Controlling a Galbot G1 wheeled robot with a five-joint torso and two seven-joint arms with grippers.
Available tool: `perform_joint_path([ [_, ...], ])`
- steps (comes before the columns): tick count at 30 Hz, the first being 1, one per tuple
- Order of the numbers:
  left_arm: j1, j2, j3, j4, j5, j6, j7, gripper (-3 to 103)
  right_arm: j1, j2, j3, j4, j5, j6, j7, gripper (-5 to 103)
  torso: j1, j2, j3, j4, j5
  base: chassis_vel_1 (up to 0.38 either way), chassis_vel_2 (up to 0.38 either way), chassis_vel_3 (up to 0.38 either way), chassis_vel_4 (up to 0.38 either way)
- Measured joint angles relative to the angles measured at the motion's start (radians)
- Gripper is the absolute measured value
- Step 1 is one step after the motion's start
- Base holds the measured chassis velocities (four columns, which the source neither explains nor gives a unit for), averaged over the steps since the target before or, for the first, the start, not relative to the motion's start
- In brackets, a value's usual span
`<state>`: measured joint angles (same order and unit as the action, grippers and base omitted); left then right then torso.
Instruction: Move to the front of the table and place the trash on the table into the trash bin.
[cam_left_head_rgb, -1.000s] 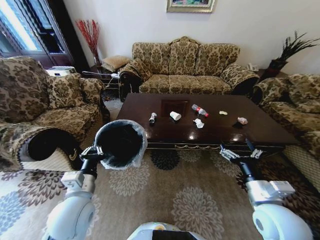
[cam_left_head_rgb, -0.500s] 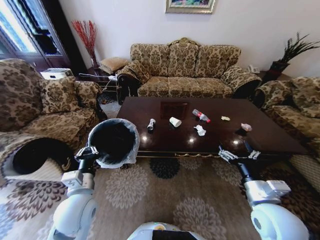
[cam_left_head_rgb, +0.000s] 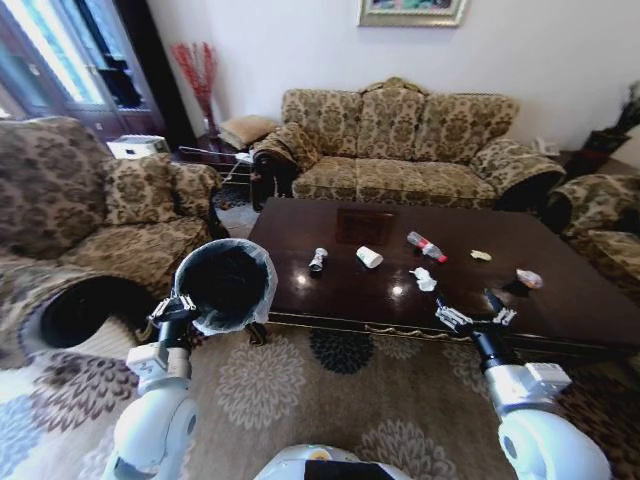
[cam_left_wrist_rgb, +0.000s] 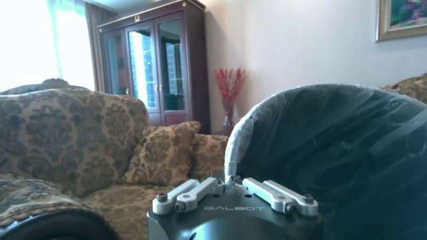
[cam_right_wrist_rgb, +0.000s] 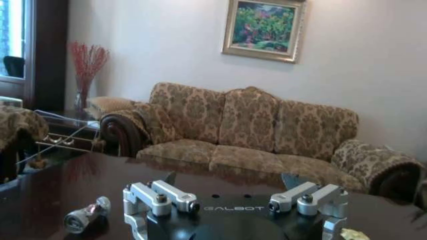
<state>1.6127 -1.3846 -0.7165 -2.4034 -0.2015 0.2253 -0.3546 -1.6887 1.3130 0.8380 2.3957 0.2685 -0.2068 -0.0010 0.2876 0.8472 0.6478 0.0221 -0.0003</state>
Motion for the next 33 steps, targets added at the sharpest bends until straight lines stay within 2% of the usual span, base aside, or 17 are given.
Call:
perform_joint_path([
  [5,0.003,-0.002,0.002,0.004,0.004,0.000,0.001,2,0.000,0.000,0.000,-0.002,0.000,0.001,0.000,100,0.005,0.009,0.005,-0.0007,0.0002,0.005,0.006,0.012,0.001],
  [20,0.002,-0.002,0.009,0.015,0.010,-0.002,0.007,2,-0.004,0.010,-0.008,-0.009,-0.016,0.013,-0.016,100,0.035,0.082,0.046,-0.0004,0.0003,0.000,0.000,0.000,0.000],
  [24,0.009,-0.001,0.016,0.016,-0.008,-0.030,0.022,2,-0.002,0.011,-0.010,-0.016,-0.016,0.017,-0.022,100,0.044,0.103,0.057,-0.0003,0.0002,0.000,0.000,0.000,0.000],
  [33,0.012,0.010,0.017,0.016,-0.017,-0.051,0.055,2,0.027,0.000,-0.024,-0.037,-0.003,0.027,-0.057,100,0.048,0.109,0.060,-0.0004,0.0003,0.000,0.000,0.000,0.000],
])
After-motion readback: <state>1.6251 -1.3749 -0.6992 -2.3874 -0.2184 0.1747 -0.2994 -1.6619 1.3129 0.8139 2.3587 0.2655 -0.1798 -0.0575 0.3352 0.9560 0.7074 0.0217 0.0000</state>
